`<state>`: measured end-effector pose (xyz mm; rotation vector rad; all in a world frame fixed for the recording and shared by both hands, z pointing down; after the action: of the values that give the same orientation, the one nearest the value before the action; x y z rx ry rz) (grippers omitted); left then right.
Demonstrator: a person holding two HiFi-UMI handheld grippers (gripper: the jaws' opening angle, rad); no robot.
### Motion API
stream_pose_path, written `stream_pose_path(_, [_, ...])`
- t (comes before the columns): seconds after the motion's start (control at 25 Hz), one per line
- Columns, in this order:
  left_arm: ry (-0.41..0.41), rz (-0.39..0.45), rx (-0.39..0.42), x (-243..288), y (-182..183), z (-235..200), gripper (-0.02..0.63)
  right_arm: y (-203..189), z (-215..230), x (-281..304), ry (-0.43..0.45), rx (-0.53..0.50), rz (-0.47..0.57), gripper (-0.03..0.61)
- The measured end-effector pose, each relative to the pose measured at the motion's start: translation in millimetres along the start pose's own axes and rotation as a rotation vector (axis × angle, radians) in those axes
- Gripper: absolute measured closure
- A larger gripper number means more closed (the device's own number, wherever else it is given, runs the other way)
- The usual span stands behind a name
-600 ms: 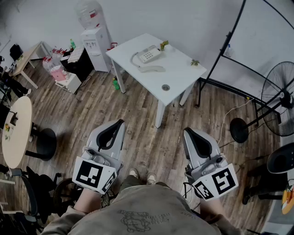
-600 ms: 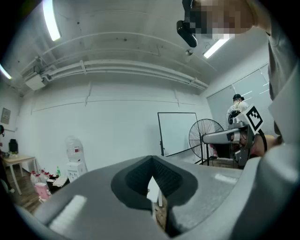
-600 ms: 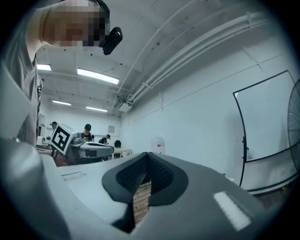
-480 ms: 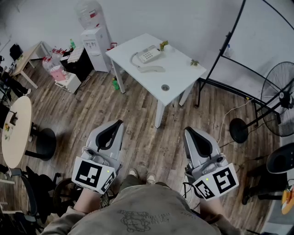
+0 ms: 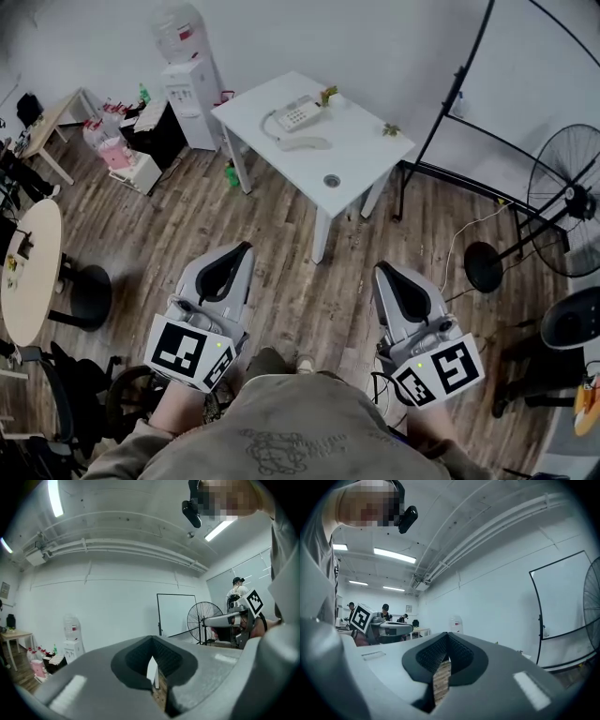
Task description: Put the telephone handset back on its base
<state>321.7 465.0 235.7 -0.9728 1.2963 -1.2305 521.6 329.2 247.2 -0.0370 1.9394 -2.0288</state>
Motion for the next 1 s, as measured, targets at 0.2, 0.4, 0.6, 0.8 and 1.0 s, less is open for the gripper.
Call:
stream_pose_path(0.2, [0.075,0.013,0.016,-1.1,0.0,-9.0,0.499,-3.5,5.2,5.5,0.011,0.0,-0.011,0.549])
stream_pose_path(0.4, [0.068,-0.019,0.015,-1.1,-6.9,-24.4,0.425,-10.4,6.9,19.6,0.011,0.008,-0.017,0.549])
stream_pose_path(0.6, [0.061,-0.025,0.021,8.1,-14.8,-46.6,0.425,-19.0,11.4,46.2,0.004,0.007,-0.028,0.549])
stream_pose_path(0.8, [0.072,-0.039,0.004,23.9,-31.1,-84.2,0.425,-36.0,18.6,88.5,-0.011,0.005,-0.05,0.549])
stream_pose_path(1.0, [0.062,-0.048,-0.013,50.3,-45.3,-140.3,0.424,-50.3,24.6,149.8,-0.023,-0.005,-0.065,0.549])
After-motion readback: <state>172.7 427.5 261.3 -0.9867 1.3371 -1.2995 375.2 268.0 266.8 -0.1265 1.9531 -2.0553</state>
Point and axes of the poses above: the fingertips, and each gripper's own axes: x forward along the fingers, z to its right, y out of its top, the point moved 6 cm from there along -x, backward along the fingers, and after that the axes turned 12 degrees about z, right-handed, at the moved point
